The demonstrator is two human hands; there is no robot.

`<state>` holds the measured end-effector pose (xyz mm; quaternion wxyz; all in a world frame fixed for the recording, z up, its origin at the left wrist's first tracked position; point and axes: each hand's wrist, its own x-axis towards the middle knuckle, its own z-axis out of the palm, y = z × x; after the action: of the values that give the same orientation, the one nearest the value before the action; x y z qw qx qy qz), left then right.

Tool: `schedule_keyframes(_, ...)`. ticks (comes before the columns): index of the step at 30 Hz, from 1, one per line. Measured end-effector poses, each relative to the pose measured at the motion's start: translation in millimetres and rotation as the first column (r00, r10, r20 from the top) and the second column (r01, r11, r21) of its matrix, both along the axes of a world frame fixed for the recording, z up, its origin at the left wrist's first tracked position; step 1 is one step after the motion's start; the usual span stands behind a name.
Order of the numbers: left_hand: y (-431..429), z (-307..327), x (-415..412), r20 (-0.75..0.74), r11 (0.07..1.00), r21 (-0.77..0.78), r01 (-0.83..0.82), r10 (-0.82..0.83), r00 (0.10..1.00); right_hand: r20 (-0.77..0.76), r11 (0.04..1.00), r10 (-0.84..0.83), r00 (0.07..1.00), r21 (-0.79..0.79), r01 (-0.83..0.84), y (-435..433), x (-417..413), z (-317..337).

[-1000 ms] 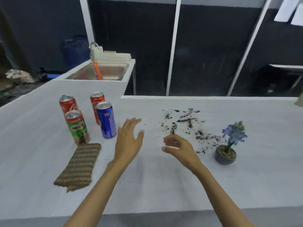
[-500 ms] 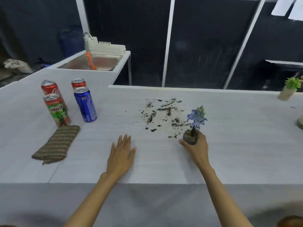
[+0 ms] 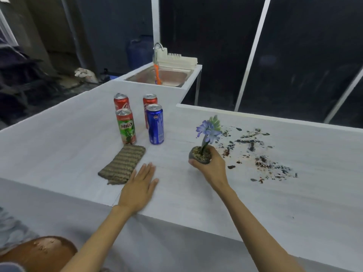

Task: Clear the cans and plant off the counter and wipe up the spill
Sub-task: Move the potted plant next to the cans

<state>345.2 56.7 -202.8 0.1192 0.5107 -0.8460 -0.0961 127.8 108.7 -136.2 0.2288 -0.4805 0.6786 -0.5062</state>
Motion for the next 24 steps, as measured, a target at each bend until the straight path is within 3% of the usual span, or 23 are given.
schedule_keyframes(9,-3.1,-7.7,1.4,-0.026,0.996,-0.086,-0.002,0.0,1.0,-0.025,0.996,0.051,0.998,0.077,-0.049,-94.9,63.4,-27.5)
schedule_keyframes(16,-4.9,-10.2,1.3,-0.023,0.995,-0.095,0.013,-0.015,1.0,0.003,0.996,0.052,0.999,0.071,-0.052,-106.7,73.4,-32.9)
schedule_keyframes(18,-4.9,-3.6,4.5,-0.102,0.998,-0.032,0.047,-0.05,0.994,0.069,0.995,0.04,0.997,0.091,-0.046,-100.2,74.3,-30.5)
schedule_keyframes(20,-3.6,10.9,13.1,-0.283,0.997,0.047,0.063,-0.047,0.958,0.112,0.995,-0.059,0.992,0.086,0.05,-86.6,77.5,-27.3)
schedule_keyframes(22,-4.5,26.6,31.3,-0.434,0.999,0.027,-0.037,0.045,0.9,0.136,0.983,-0.183,0.974,0.001,0.185,-67.7,90.6,-24.6)
schedule_keyframes(24,-14.8,33.8,57.0,-0.462,0.985,0.009,-0.17,0.155,0.873,0.107,0.977,-0.17,0.98,-0.111,0.182,-56.8,114.1,-24.0)
